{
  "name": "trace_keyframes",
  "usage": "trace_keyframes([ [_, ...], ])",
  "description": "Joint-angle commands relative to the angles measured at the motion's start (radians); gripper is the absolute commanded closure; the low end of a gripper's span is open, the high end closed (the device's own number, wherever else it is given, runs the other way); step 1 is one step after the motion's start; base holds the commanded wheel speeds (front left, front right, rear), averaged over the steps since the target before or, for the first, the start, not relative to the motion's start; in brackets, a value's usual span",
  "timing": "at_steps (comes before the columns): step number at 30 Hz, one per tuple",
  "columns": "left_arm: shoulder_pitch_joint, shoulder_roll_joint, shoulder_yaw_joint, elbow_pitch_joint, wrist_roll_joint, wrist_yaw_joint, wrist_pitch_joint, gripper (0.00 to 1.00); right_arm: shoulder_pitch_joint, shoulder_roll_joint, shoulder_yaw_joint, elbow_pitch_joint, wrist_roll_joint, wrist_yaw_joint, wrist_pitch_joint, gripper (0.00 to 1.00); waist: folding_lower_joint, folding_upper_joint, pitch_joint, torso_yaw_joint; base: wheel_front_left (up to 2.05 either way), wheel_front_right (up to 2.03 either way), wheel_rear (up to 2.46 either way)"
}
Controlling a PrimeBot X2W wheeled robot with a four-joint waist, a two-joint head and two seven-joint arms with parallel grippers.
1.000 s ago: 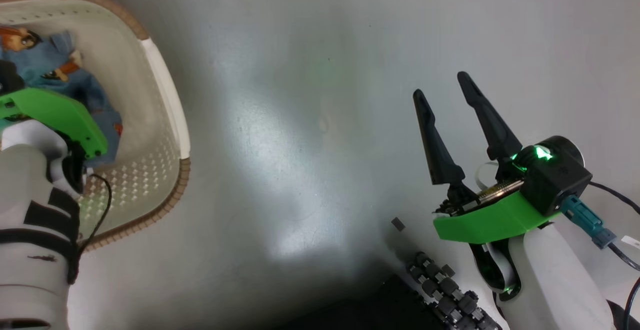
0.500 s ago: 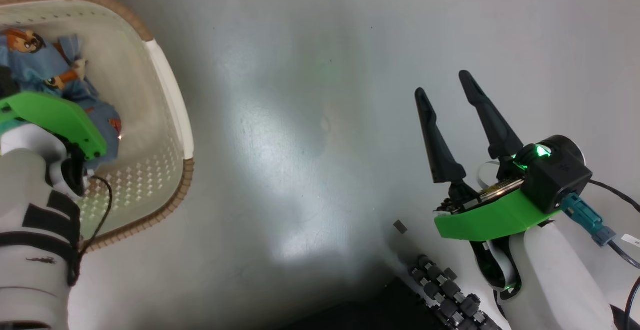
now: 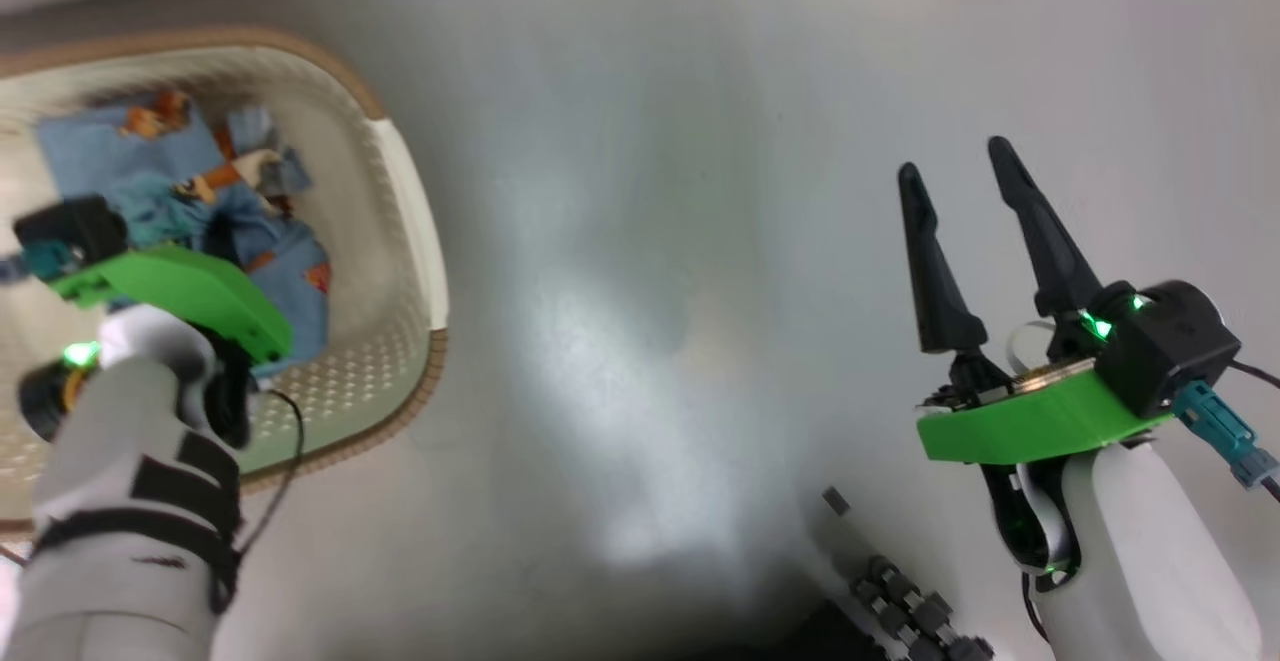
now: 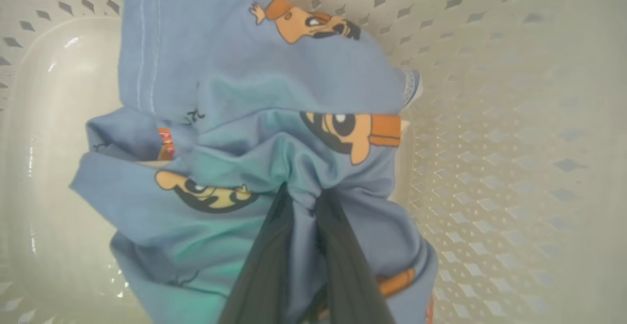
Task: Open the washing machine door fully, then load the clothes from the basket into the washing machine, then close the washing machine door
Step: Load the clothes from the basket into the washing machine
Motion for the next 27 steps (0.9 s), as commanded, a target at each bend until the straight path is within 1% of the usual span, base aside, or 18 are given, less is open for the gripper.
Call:
trace_keyframes([
  [1,0.057,0.023,0.017,-0.006,-0.004,-0.008,-0.018,1.0,0.056,-0.006,0.012,-0.013,-0.004,0.004,-0.011,0.0,-0.0001,0.0,-0.057,0.044,0.0,0.0,0.0],
  [8,0.133,-0.004,-0.001,-0.009,0.005,-0.035,-0.151,1.0,0.096,-0.006,-0.028,-0.003,-0.029,0.004,0.003,0.0,-0.0001,0.0,-0.191,0.088,0.0,0.0,0.0],
  [11,0.176,-0.014,0.005,-0.038,-0.002,-0.061,-0.185,1.0,0.117,-0.006,-0.033,0.001,-0.044,0.004,0.016,0.0,-0.0001,0.0,-0.255,0.101,0.0,0.0,0.0],
  [13,0.21,-0.02,0.006,-0.07,0.003,-0.068,-0.193,1.0,0.132,-0.006,-0.039,0.002,-0.055,0.004,0.025,0.0,-0.0001,0.0,-0.299,0.112,0.0,0.0,0.0],
  [16,0.279,-0.025,0.019,-0.192,0.028,-0.057,-0.195,1.0,0.157,-0.006,-0.049,0.004,-0.071,0.004,0.042,0.0,-0.0001,0.0,-0.366,0.128,0.0,0.0,0.0],
  [20,0.416,-0.04,0.039,-0.377,0.087,-0.033,-0.196,1.0,0.19,-0.006,-0.051,0.009,-0.088,0.004,0.065,0.0,-0.0001,0.0,-0.461,0.133,0.0,0.0,0.0],
  [23,0.523,-0.058,0.063,-0.505,0.123,-0.02,-0.196,1.0,0.213,-0.006,-0.062,0.01,-0.1,0.004,0.082,0.0,-0.0001,0.0,-0.529,0.135,0.0,0.0,0.0],
  [27,0.649,-0.084,0.078,-0.639,0.164,-0.009,-0.196,1.0,0.251,-0.006,-0.08,0.003,-0.112,0.004,0.105,0.0,-0.0001,0.0,-0.616,0.147,0.0,0.0,0.0],
])
